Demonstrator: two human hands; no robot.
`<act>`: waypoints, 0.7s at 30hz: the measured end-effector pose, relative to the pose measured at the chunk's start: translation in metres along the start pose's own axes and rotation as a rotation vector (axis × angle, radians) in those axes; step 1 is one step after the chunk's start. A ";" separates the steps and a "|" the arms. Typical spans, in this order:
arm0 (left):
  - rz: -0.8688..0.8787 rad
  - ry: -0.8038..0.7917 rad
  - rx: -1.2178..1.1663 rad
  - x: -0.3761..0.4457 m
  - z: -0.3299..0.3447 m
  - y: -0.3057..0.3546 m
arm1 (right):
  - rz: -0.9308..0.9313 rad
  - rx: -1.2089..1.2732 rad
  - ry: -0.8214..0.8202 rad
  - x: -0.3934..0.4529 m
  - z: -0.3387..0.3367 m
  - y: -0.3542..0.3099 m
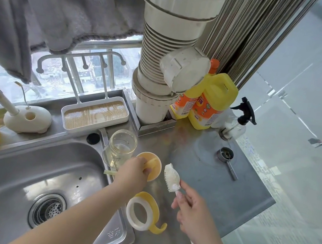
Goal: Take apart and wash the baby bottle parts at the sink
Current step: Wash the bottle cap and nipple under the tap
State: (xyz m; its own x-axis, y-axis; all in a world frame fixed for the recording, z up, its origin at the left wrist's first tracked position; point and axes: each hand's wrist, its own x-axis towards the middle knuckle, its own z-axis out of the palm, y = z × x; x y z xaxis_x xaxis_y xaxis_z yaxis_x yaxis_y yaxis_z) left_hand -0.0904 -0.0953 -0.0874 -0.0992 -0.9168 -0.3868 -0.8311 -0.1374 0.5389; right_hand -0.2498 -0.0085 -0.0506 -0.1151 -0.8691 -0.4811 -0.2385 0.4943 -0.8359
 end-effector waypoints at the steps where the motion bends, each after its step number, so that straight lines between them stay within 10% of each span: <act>1: 0.009 0.012 -0.023 -0.001 -0.001 0.001 | 0.006 0.009 0.000 -0.001 0.000 0.000; 9: 0.047 0.156 -0.479 -0.025 -0.017 0.001 | -0.081 -0.048 0.007 -0.006 0.002 -0.007; 21: 0.037 0.020 -1.263 -0.085 -0.081 -0.011 | -0.696 -0.642 0.075 -0.009 0.040 -0.069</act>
State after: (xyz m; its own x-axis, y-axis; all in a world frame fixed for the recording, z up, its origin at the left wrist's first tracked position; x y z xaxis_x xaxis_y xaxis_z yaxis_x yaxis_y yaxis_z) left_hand -0.0286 -0.0460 -0.0003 -0.0937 -0.9319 -0.3505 0.2737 -0.3626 0.8908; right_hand -0.1941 -0.0342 0.0011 0.1969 -0.9745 0.1072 -0.7590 -0.2207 -0.6126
